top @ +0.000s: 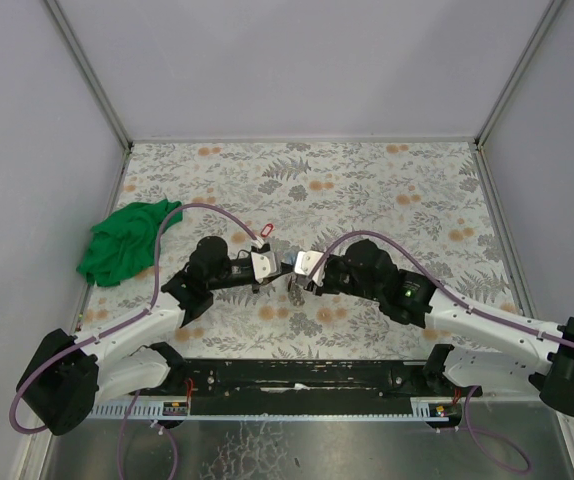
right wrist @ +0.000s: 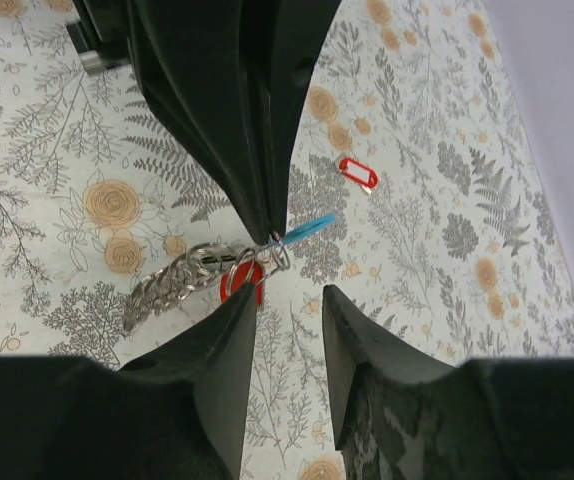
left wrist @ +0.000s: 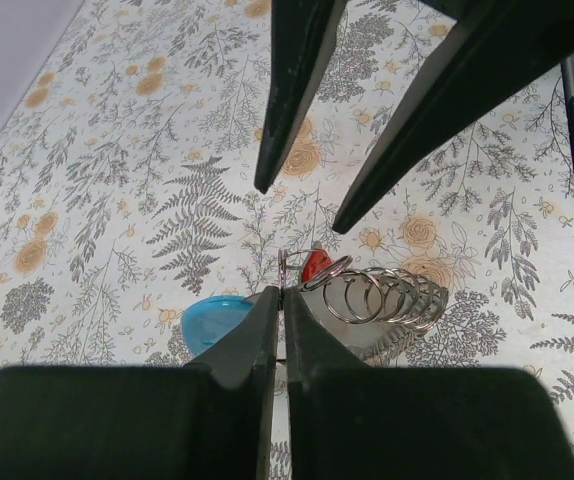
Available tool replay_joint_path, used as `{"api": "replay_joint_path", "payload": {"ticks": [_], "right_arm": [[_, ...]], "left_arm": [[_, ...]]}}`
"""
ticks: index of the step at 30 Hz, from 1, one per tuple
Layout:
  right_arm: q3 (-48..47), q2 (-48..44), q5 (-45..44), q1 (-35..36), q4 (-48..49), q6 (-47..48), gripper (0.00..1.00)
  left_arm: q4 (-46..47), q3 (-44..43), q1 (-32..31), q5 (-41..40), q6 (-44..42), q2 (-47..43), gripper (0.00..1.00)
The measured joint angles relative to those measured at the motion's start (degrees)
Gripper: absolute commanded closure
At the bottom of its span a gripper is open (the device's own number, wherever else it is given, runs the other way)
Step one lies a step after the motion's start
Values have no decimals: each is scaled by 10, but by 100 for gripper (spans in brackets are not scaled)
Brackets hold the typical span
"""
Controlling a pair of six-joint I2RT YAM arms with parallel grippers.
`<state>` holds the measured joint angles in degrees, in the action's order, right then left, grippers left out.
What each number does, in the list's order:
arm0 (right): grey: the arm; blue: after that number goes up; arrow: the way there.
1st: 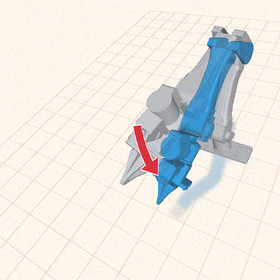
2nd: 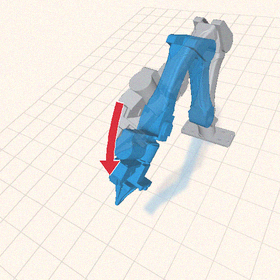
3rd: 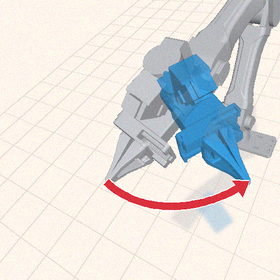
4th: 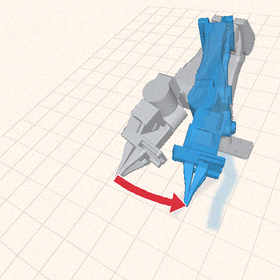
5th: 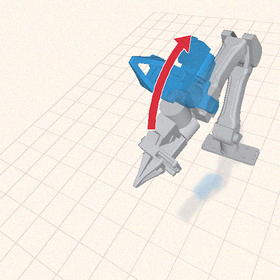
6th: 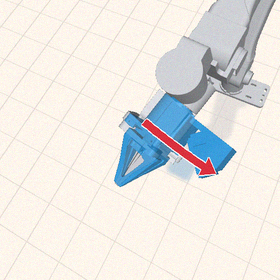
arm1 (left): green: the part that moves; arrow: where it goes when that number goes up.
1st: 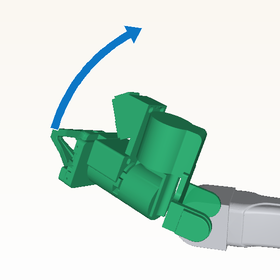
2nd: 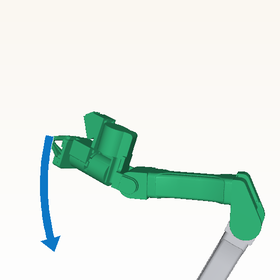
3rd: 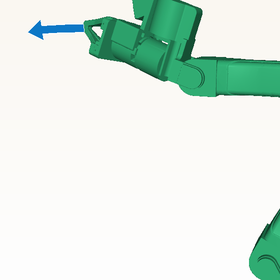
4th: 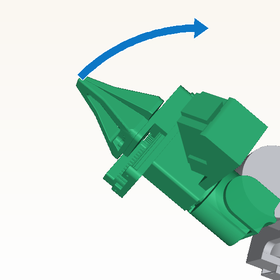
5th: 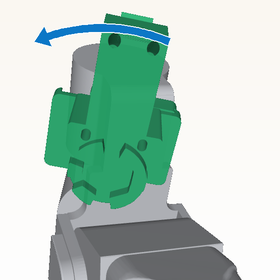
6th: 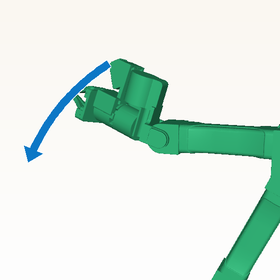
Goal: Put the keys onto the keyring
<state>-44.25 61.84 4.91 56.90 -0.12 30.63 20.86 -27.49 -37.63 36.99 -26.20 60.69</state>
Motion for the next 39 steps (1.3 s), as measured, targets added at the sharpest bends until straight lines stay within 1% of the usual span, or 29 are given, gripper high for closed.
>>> {"api": "replay_joint_path", "payload": {"ticks": [5,12,18,25,28,35,37,39], "right_arm": [[33,-5,-13,0,28,-20,61],[76,-13,-23,0,98,-55,58],[88,-14,-24,-1,136,-72,58],[97,4,-24,-8,169,-82,62],[98,13,-24,-12,175,-86,68],[109,19,-23,-20,194,-92,93],[111,22,-19,-20,202,-91,98],[112,25,-14,-20,207,-89,100]], "left_arm": [[3,0,0,-1,9,0,100],[26,7,-2,-15,25,0,100],[35,12,-2,-17,37,0,100],[50,15,-2,-17,47,0,100],[58,18,-2,-17,52,0,100],[84,27,-2,-17,70,0,100],[102,33,-2,-17,80,0,100],[123,43,-2,-20,92,1,100]]}}
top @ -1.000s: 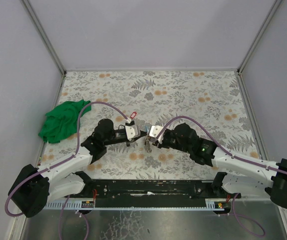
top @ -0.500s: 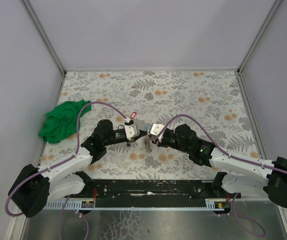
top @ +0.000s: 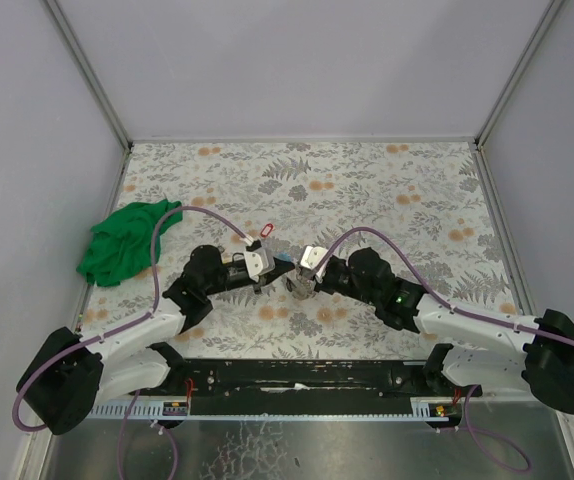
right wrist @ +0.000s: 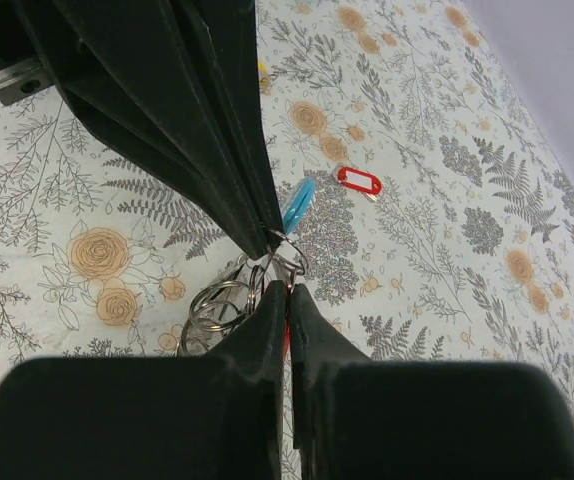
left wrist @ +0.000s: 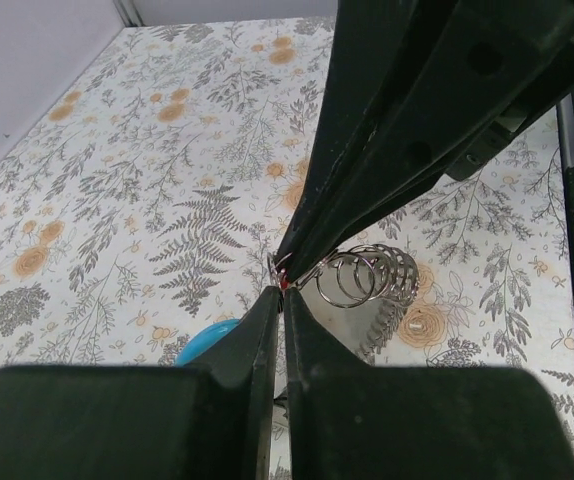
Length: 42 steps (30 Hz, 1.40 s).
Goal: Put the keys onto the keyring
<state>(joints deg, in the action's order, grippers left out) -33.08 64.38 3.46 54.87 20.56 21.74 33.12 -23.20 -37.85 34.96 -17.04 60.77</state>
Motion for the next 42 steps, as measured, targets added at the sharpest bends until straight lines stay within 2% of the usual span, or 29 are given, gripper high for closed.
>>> {"api": "replay_joint_path", "payload": {"ticks": [9,14,16,21,28,33,42], "right_arm": [[3,12,31,-5,12,30,100],[3,10,32,-5,8,66,100],[3,6,30,-5,-8,88,100],[-23,3,30,-5,-58,142,100],[-57,3,31,-5,-106,188,100],[-69,3,32,-5,-124,200,100],[-73,4,32,-5,-150,203,100]], "left_arm": [[162,64,0,-48,110,24,100],[193,68,0,-57,141,32,82],[196,68,0,-56,145,26,78],[153,50,0,-49,136,5,74],[69,6,0,-39,114,0,74],[18,-35,0,-36,113,14,79],[-39,-63,0,-35,147,33,77]]}}
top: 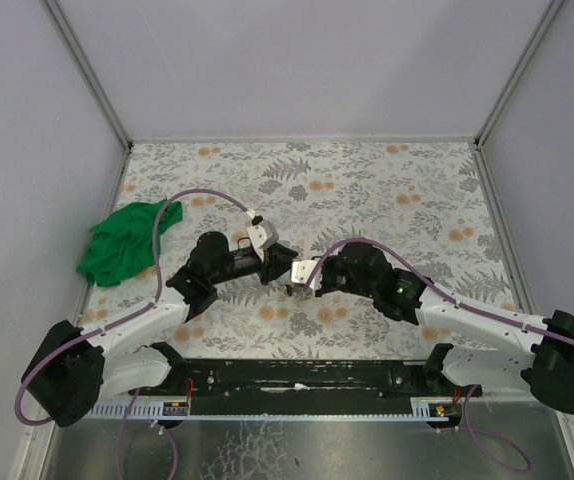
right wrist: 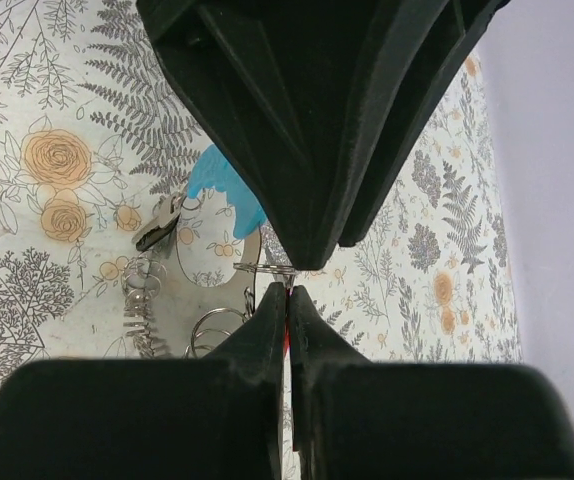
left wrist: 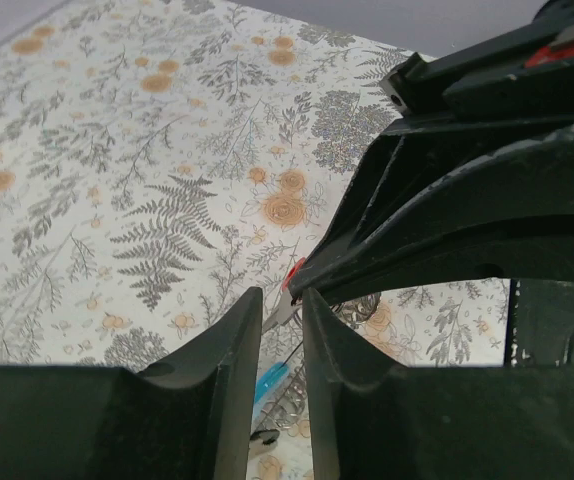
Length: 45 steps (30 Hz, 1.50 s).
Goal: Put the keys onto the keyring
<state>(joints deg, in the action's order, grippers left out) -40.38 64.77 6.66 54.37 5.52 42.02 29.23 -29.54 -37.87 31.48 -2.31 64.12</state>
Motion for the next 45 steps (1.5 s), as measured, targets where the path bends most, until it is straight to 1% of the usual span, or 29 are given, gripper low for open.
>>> {"api": "replay_joint_path", "payload": {"ticks": [5,13,23,28,36,45], "right_arm": [[-10,2,-1,0,-7,0,100],[-33,14,-8,0,-15,-2,100],[-72,39,-16,1,-55,-21,100],[-89,51,-27,2,-84,-34,100],[-134,79,-31,3,-130,-68,100],[-177,104,-32,4,-162,-103,100]], "left_arm": [[-38,-9,0,-10,60,-10,77],[-112,-57,0,-22,160,-20,78],[-135,-69,0,-35,256,-33,79],[-139,-69,0,-45,275,-27,77],[-165,-51,0,-84,275,-29,73],[-164,-14,-7,-106,260,-75,68]]}}
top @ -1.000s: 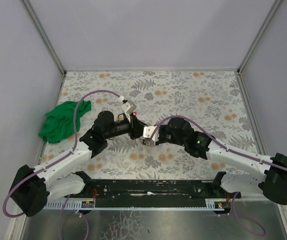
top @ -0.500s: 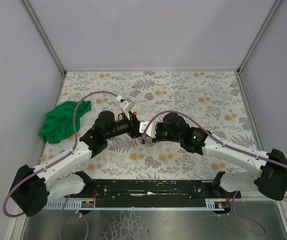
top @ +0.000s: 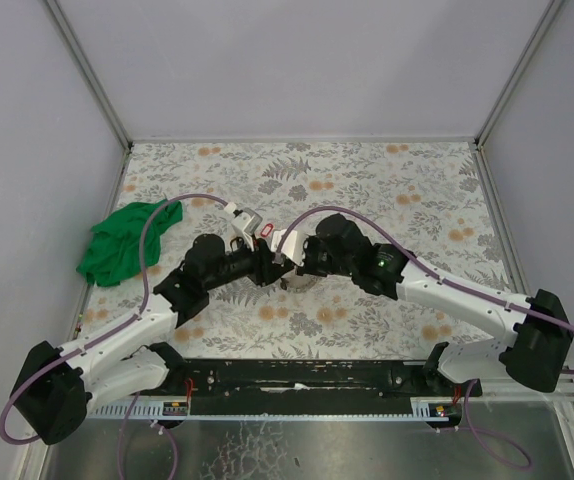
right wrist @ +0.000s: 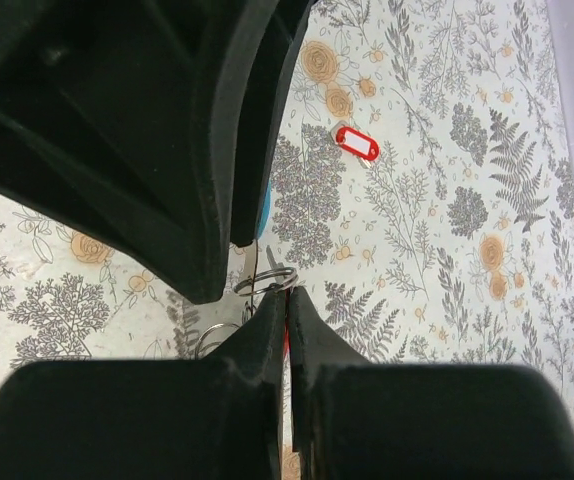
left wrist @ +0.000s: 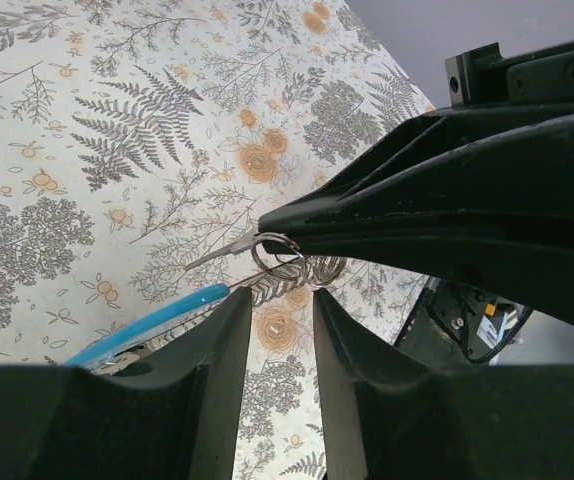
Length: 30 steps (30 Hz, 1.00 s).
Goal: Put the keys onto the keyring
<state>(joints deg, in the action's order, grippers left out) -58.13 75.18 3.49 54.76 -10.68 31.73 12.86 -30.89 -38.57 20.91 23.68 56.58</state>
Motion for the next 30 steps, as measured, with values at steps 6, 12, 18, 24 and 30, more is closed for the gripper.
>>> {"api": "replay_joint_path", "payload": {"ticks": [6,12,18,24,30], "right_arm": [[-9,5,0,0,-17,-14,100],[-28,22,0,1,-40,-28,100],[-39,33,1,1,-68,-42,100],[-40,32,5,2,-76,-48,100],[-29,20,-1,2,-70,-47,100]], "left_arm": [[7,3,-3,-8,-23,0,65],[18,3,-15,-21,-41,17,65],[21,3,-38,-69,-59,34,79],[30,3,-42,-90,-89,43,100],[68,15,-45,-89,-100,47,100]]}}
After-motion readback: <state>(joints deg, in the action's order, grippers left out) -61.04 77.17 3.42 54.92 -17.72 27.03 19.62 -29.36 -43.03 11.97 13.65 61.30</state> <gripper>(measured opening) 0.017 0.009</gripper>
